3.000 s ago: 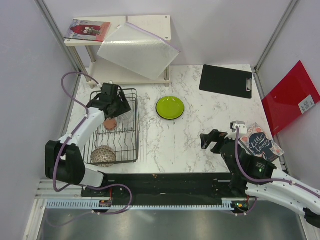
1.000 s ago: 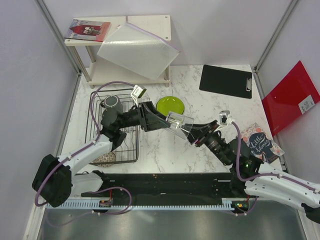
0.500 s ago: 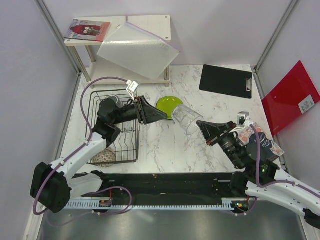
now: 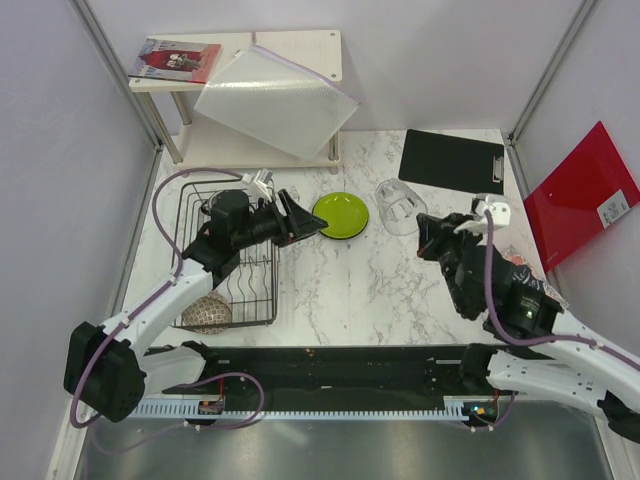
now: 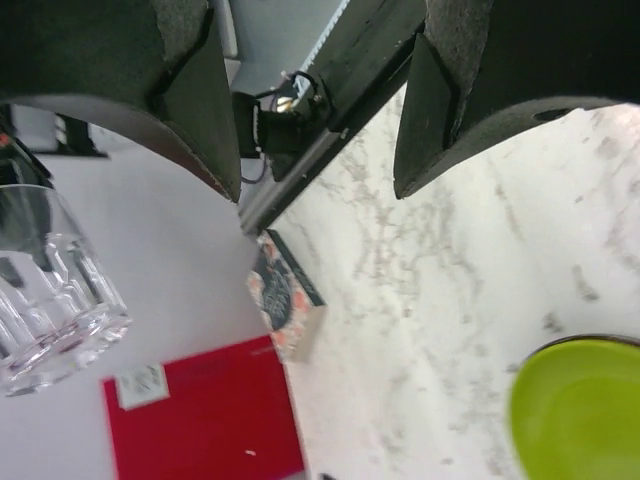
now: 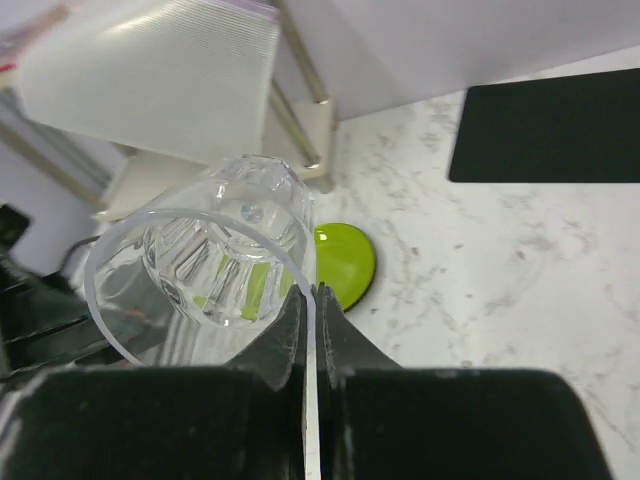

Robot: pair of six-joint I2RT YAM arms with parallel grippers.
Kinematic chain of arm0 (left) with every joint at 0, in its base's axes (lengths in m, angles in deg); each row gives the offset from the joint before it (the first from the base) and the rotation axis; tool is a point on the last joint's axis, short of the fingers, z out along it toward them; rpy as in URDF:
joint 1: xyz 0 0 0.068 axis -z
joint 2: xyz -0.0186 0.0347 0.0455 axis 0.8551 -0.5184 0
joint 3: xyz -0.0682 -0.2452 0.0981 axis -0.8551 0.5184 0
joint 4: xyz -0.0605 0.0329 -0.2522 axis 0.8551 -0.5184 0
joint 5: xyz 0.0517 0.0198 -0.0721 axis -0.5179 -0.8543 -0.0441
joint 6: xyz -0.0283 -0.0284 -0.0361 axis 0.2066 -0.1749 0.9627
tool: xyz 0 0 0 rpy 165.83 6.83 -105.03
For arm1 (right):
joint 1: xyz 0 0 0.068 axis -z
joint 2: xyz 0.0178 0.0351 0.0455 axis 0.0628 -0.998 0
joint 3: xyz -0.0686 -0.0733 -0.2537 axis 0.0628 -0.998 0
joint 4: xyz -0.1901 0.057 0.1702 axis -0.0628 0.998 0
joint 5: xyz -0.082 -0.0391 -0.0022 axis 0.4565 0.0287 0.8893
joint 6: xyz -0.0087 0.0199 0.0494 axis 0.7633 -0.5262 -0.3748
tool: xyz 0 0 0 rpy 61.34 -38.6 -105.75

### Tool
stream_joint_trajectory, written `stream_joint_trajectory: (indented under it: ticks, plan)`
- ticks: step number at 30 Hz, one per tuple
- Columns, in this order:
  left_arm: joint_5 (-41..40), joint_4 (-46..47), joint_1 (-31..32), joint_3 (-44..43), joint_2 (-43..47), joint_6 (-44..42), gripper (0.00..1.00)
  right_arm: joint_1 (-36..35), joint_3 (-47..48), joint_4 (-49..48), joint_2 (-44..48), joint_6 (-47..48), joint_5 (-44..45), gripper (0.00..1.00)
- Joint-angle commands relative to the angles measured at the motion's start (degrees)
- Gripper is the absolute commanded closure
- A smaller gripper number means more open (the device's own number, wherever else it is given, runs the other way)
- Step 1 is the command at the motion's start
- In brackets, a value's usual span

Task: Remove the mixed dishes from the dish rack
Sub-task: Place the cup at the center of the board.

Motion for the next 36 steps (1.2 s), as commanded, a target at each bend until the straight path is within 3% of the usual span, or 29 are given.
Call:
stream_joint_trajectory:
  ticks: [1, 5, 7, 10, 15, 18, 23, 32, 34, 36]
  plan:
    - [-12.8, -15.6, -0.3, -4.4, 1.8, -3.4, 0.32, 8.3, 10.2, 12.4, -12.7, -2.2, 7.9, 1.0]
    - [-15.3, -20.4, -0.2, -5.4, 2.1, -3.5, 0.33, 28.2, 14.7, 14.3, -22.6, -5.8, -18.1, 1.0]
    - [-15.2, -20.8, -0.2, -4.6, 3.4, -3.4, 0.33, 37.5, 15.6, 13.8, -28.3, -7.1, -23.7, 1.0]
    - [-14.3, -20.9, -0.2, -3.5, 5.1, -3.4, 0.34, 46.3, 19.5, 14.5, -36.7, -9.5, -34.5, 1.0]
    - [-14.3, -22.2, -0.2, -1.7, 7.8, -3.4, 0.33, 52.1, 26.0, 17.2, -49.9, -12.5, -44.2, 1.0]
    - [-14.8, -22.7, -0.2, -0.4, 8.7, -3.9, 0.32, 55.1, 26.1, 17.1, -54.2, -14.0, -45.6, 1.0]
    - [-14.2, -22.9, -0.2, 0.6, 8.6, -4.3, 0.32, 56.0, 29.8, 20.7, -59.4, -11.6, -39.9, 1.0]
    - [-12.1, -22.7, -0.2, 0.7, 6.5, -6.2, 0.32, 56.8, 29.8, 21.6, -61.1, -10.3, -39.0, 1.0]
    - [-10.0, -22.2, -0.2, 0.5, 6.0, -7.0, 0.32, 56.7, 29.7, 21.5, -60.6, -10.1, -39.2, 0.94]
    - [-9.1, -21.6, -0.2, 0.5, 6.0, -7.9, 0.31, 56.8, 29.3, 21.1, -59.5, -10.0, -39.9, 0.74]
